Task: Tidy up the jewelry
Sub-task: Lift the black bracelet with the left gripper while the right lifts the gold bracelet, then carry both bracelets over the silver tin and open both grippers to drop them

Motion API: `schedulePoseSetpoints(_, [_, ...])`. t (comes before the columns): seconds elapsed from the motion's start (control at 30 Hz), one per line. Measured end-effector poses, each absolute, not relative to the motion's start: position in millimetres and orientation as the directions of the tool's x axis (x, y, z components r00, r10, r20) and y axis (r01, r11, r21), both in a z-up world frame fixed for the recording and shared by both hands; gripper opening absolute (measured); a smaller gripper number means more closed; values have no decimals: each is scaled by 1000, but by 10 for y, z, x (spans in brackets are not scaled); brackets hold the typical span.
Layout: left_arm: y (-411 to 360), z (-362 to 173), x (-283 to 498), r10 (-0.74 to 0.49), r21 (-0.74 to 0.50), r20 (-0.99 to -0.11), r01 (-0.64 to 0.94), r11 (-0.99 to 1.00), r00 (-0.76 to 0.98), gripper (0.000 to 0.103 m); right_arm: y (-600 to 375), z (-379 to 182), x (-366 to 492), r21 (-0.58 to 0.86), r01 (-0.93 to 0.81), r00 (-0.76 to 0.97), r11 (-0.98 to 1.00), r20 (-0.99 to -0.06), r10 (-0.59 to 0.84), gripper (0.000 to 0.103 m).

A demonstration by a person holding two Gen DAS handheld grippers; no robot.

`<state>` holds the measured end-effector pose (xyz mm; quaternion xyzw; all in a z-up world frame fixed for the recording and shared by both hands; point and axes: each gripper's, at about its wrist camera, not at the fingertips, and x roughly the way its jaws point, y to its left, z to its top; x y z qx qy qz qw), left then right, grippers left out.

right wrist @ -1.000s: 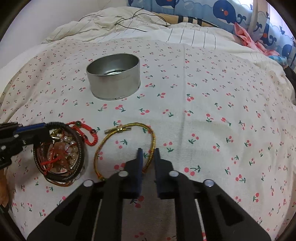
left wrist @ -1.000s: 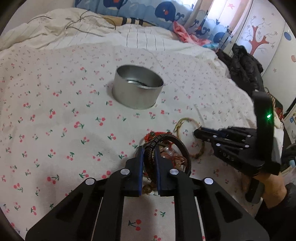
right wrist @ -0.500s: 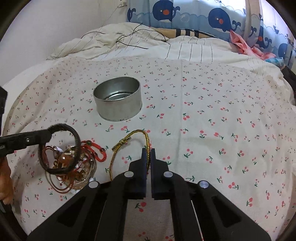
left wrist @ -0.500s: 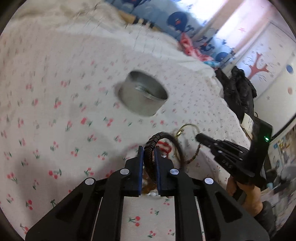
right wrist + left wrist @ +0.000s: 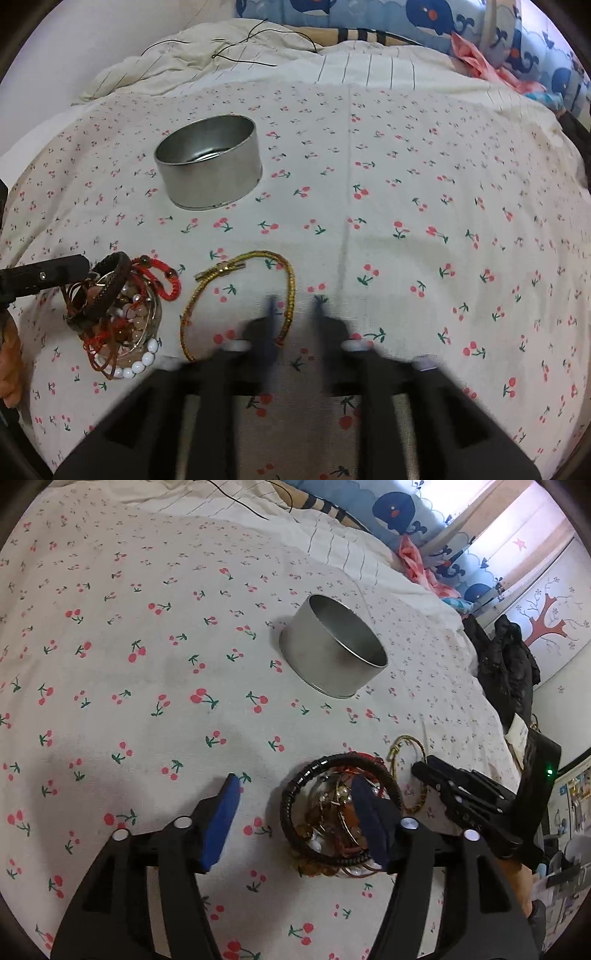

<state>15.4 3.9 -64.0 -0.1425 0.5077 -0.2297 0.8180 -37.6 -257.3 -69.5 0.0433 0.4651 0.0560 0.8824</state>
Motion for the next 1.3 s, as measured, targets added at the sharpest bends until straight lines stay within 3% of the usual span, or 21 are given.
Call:
schedulePoseSetpoints(0.13, [-127, -698, 264, -510, -440, -785, 264, 858, 351, 60, -2559, -743, -375, 118, -61, 556, 991, -821, 132, 40])
schedulePoseSetpoints(0.17, [-174, -703, 274, -495, -415, -796, 280, 866, 348, 49, -2555, -748, -376, 119, -66, 555, 991, -821, 135, 36])
schedulePoseSetpoints(0.2, [-242, -714, 284, -490, -397, -806, 310, 864, 332, 24, -2543, -749, -372, 120, -71, 553, 990, -821, 139, 29])
schedulePoseSetpoints(0.23, [-268, -710, 277, -489, -391, -810, 323, 862, 323, 18, -2534, -751, -372, 119, -77, 551, 990, -822, 142, 24])
schedulePoseSetpoints(0.3, [-285, -652, 252, -497, -389, -805, 342, 855, 325, 18, -2528, -743, -377, 125, -84, 555, 989, -818, 151, 11])
schedulePoseSetpoints(0.4, [-211, -497, 239, -560, -454, -758, 344, 822, 336, 15, -2539, -726, -385, 144, -86, 558, 986, -813, 167, 8])
schedulePoseSetpoints(0.43, [-177, -434, 234, -574, -468, -741, 346, 813, 348, 10, -2548, -720, -387, 153, -85, 560, 985, -810, 174, 8])
schedulePoseSetpoints(0.73, [-40, -419, 279, -621, -534, -698, 320, 783, 355, 10, -2552, -654, -401, 170, -87, 581, 981, -791, 189, 5])
schedulePoseSetpoints(0.93, [84, -280, 226, -700, -610, -610, 343, 714, 372, 10, -2590, -462, -462, 195, -93, 642, 976, -738, 209, 4])
schedulePoseSetpoints(1.3, [42, 8, 415, -683, -575, -601, 369, 730, 415, 10, -2597, -103, -532, 219, -129, 730, 967, -639, 242, 4])
